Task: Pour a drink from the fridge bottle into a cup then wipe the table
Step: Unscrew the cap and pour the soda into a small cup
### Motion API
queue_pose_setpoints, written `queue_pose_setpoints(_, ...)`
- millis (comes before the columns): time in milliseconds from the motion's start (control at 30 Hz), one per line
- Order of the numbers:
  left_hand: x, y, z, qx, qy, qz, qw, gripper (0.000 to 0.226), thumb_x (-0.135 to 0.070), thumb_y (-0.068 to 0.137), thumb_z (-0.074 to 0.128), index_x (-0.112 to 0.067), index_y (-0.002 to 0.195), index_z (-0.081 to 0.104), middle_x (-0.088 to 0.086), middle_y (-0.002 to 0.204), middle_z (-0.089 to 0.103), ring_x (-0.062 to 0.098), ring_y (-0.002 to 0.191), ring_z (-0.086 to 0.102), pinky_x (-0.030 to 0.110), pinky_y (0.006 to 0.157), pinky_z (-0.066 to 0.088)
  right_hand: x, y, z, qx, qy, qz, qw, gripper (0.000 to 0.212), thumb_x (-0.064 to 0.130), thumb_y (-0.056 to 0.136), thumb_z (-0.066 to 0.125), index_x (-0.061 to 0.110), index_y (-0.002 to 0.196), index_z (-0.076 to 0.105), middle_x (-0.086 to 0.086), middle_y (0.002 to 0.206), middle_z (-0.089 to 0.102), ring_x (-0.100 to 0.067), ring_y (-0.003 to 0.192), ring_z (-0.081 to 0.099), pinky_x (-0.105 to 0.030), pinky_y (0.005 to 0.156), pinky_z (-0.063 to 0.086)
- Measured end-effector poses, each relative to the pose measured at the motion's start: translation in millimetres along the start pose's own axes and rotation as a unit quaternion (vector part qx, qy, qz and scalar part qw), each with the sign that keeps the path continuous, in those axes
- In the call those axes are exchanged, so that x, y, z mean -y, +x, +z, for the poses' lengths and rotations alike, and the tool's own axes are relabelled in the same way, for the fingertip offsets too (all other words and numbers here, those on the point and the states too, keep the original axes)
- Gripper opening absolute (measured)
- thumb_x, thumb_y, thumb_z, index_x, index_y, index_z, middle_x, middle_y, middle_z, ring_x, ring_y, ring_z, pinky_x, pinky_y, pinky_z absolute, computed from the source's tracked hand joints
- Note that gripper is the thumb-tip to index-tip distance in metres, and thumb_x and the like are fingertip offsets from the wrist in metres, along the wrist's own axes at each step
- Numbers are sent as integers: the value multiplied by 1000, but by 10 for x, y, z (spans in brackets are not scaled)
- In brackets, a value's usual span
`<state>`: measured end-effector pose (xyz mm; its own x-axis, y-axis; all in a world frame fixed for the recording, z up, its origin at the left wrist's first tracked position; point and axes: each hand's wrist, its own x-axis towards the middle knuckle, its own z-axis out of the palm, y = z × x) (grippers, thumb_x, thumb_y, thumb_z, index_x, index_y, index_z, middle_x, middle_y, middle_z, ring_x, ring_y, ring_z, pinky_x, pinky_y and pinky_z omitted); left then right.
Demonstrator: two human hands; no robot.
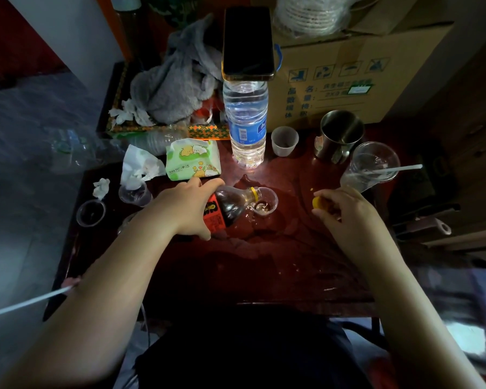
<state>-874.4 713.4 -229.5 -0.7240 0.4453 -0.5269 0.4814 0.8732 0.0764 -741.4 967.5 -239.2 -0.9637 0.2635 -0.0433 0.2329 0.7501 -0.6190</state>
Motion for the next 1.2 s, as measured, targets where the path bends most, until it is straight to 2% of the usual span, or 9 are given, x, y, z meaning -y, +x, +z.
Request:
queue_pose_setpoints(100, -15, -2, -3, 1, 1, -1, 1000, 112, -43, 60, 82, -38, 146, 12, 0, 130, 41, 22, 122, 44, 34, 72, 41, -8, -9, 4, -1, 2, 3, 1000, 33, 22, 84, 68, 16, 117, 63, 3, 100, 55, -10, 75, 56, -14, 68, 40)
queue_pose_setpoints(233, -23, 3, -6, 1, 5, 0, 1000, 111, -43, 60, 82, -38, 146, 12, 0, 130, 42, 22, 121, 45, 33, 72, 40, -25, -9, 11, -1, -1, 4, 1000, 33, 22, 84, 68, 17, 117, 63, 4, 99, 54, -8, 73, 54, -8, 66, 37)
queue_pose_setpoints(433, -31, 8, -14, 6, 9, 1, 1000, 110, -44, 60, 82, -39, 145, 13, 0, 128, 42, 23, 120, 45, 33, 70, 37, -36, 7, 3, 1, 0, 5, 1000, 33, 23, 85, 67, 17, 117, 63, 5, 101, 54, -4, 74, 53, -7, 66, 36)
queue_pose_setpoints(600, -29, 13, -3, 10, 8, 1, 1000, 110, -45, 61, 82, -38, 146, 13, 0, 126, 42, 23, 119, 45, 33, 69, 37, -28, 10, -3, 2, -4, 2, 1000, 33, 23, 85, 67, 17, 117, 63, 4, 100, 54, -8, 75, 54, -14, 68, 38)
queue_pose_setpoints(700, -27, 17, 8, 15, 8, 5, 1000, 108, -44, 61, 82, -39, 145, 14, 0, 125, 43, 22, 118, 46, 32, 69, 37, -34, 11, 2, 3, -3, 4, 1000, 33, 23, 85, 67, 17, 117, 63, 5, 100, 53, -5, 74, 52, -10, 67, 36)
queue_pose_setpoints(767, -24, 18, 20, 17, 5, 10, 1000, 107, -42, 61, 81, -40, 145, 15, -1, 124, 43, 21, 117, 46, 32, 70, 38, -32, 9, 4, 3, -4, 5, 1000, 34, 23, 85, 67, 18, 118, 62, 6, 101, 53, -4, 75, 52, -9, 67, 37)
queue_pose_setpoints(867, -16, 8, 53, 11, -4, 12, 1000, 108, -43, 60, 82, -40, 145, 14, -2, 124, 43, 21, 117, 47, 33, 71, 41, -18, 3, -9, 8, -4, 8, 1000, 35, 23, 85, 67, 16, 119, 62, 3, 105, 55, -12, 80, 56, -20, 73, 43)
queue_pose_setpoints(1033, 22, -31, 124, -2, -40, 14, 999, 109, -40, 59, 83, -40, 144, 15, -3, 125, 43, 21, 117, 47, 40, 81, 49, 5, -10, -34, 6, -4, 5, 1000, 34, 23, 85, 67, 17, 119, 62, 3, 105, 56, -11, 79, 56, -11, 70, 39)
queue_pose_setpoints(1200, 56, -85, 203, -21, -72, 17, 997, 110, -39, 57, 83, -40, 143, 15, -5, 128, 43, 20, 116, 49, 42, 83, 51, 59, -6, -36, 13, -15, 0, 1000, 34, 23, 86, 66, 18, 119, 61, 4, 104, 55, -11, 80, 56, -19, 73, 43)
